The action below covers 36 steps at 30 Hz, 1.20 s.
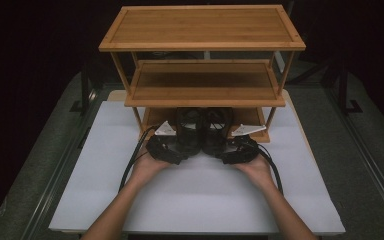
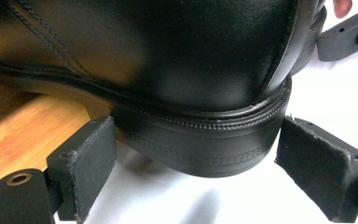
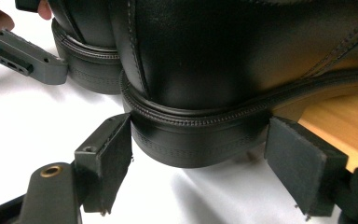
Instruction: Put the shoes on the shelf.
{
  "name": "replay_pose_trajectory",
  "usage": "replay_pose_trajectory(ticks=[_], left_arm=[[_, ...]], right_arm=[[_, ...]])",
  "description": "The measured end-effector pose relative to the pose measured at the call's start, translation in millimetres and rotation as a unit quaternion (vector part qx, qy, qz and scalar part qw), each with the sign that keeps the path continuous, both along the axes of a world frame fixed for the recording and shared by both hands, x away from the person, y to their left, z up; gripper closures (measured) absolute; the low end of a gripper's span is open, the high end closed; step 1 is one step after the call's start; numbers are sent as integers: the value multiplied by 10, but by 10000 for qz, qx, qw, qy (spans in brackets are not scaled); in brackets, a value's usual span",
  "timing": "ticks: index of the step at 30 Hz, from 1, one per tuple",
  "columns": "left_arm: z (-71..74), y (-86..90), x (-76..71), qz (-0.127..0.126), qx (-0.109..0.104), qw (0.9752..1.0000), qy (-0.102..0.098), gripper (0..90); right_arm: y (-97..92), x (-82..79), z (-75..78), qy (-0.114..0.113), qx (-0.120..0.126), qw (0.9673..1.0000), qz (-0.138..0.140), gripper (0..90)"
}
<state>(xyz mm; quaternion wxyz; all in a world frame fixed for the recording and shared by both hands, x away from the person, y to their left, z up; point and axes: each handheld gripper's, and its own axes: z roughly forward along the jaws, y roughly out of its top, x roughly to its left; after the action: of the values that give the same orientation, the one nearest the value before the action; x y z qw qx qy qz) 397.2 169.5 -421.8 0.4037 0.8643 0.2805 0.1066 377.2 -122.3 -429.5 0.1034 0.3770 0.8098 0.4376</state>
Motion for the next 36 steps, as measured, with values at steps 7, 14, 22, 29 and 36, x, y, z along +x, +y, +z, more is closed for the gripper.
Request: replay_pose_trajectory(ticks=[7, 14, 22, 29, 36], left_arm=[[-36, -4, 141, 35, -61, 10000, 5, 118], [-79, -36, 304, 94, 39, 9999, -10, 118], [-104, -84, 457, 213, 46, 9997, -92, 118], [-105, -103, 560, 266, 14, 9996, -110, 118], [-130, -126, 643, 310, 103, 9994, -113, 117]], right_arm=[[7, 141, -9, -36, -72, 10000, -49, 231], [33, 266, -32, -86, -171, 9997, -156, 229], [30, 431, -57, -200, -181, 9991, -330, 229], [31, 527, -60, -194, -154, 9987, -434, 227], [55, 588, -73, -171, -203, 9981, -554, 226]])
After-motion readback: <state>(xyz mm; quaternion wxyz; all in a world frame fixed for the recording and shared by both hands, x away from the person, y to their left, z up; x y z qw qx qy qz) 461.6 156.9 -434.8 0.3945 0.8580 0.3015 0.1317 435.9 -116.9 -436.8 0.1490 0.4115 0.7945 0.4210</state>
